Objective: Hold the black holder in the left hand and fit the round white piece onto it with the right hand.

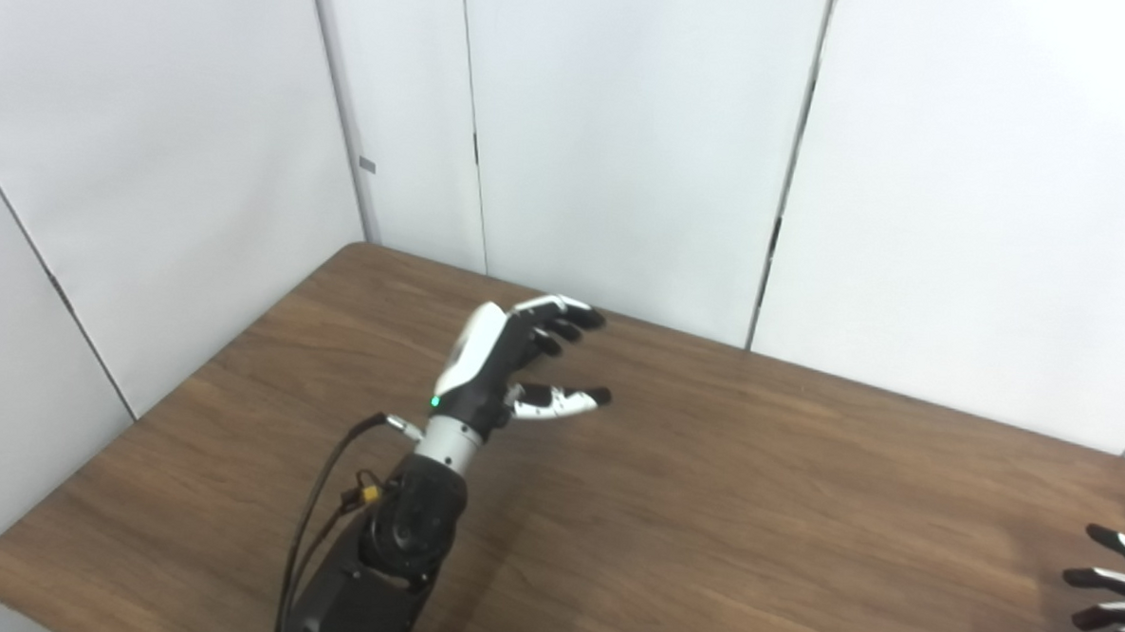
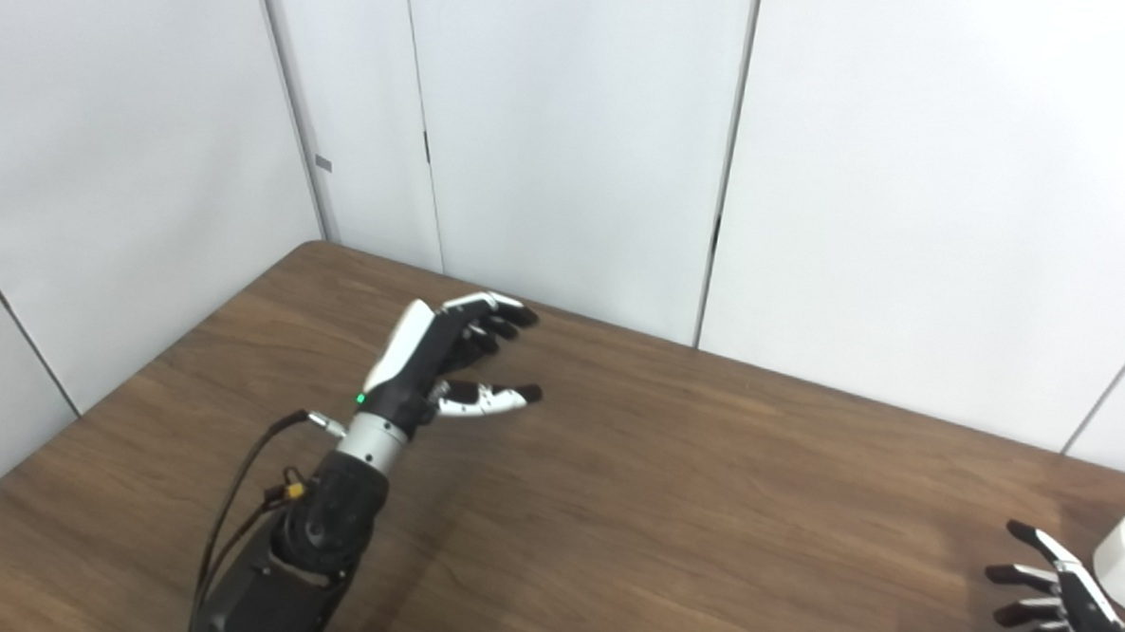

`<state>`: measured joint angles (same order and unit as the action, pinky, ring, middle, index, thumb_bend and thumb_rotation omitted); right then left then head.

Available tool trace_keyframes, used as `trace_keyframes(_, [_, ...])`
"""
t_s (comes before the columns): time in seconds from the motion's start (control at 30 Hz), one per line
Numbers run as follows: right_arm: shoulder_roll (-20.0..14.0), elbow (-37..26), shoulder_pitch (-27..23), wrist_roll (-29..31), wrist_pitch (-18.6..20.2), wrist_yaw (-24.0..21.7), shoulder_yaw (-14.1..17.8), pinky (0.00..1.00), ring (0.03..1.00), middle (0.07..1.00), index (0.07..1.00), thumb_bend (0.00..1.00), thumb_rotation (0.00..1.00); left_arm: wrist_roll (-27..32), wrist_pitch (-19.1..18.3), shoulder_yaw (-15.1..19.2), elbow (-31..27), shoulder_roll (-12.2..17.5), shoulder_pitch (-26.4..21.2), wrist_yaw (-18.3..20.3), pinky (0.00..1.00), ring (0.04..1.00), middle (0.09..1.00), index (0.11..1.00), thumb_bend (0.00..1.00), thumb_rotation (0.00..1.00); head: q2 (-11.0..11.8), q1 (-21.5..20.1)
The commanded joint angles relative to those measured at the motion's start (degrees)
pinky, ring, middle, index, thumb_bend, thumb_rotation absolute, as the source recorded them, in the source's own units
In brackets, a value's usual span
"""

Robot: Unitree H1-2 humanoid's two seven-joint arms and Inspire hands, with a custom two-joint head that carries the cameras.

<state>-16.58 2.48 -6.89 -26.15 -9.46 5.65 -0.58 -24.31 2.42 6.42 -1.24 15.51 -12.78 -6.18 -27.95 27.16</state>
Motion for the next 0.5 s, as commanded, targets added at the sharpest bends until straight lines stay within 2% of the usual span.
trace_keyframes(0.0, [-0.95,-1.44,-1.92,0.73,-1.98,0.79,0.67,0.42,0.546,0.668,0.829,0.57,0.13,-1.44,-0.75,1.11,-2.94,1.95,-2.74,-1.66,0.61,0.762,0.762,0.661,0.75,0.0,-0.22,0.15])
trace_keyframes(0.23, [-0.94,-1.15,-1.62,0.64,-2.38,0.9,0.56,0.41,0.535,0.673,0.829,0.58,0.08,-4.68,-3.2,2.5,-2.54,3.87,-4.02,-3.82,0.57,0.778,0.809,0.677,0.79,0.03,-0.53,0.21])
trace_keyframes(0.37, [-0.63,-2.07,-1.33,0.72,-1.33,0.49,0.55,0.4,0.535,0.671,0.829,0.58,0.08,-8.27,-7.86,2.3,-3.5,4.38,-4.61,-4.01,0.56,0.783,0.823,0.703,0.82,0.08,-0.66,0.01])
trace_keyframes(0.4, [-0.63,-2.15,-1.32,0.72,-1.25,0.45,0.56,0.4,0.537,0.67,0.829,0.59,0.08,-10.02,-9.24,1.93,-3.72,4.76,-4.74,-3.92,0.62,0.858,0.87,0.731,0.86,0.12,-0.66,0.01])
trace_keyframes(0.43, [-0.67,-2.18,-1.34,0.66,-1.2,0.43,0.56,0.4,0.537,0.67,0.829,0.59,0.08,-12.23,-10.35,1.35,-3.64,5.37,-4.92,-3.93,0.63,0.87,0.878,0.735,0.87,0.13,-0.68,-0.06])
trace_keyframes(0.47, [-0.77,-2.08,-1.38,0.53,-1.38,0.5,0.53,0.4,0.54,0.671,0.83,0.59,0.08,-14.27,-11.61,0.72,-3.33,5.92,-5.2,-3.85,0.68,0.935,0.917,0.753,0.92,0.15,-0.68,-0.06])
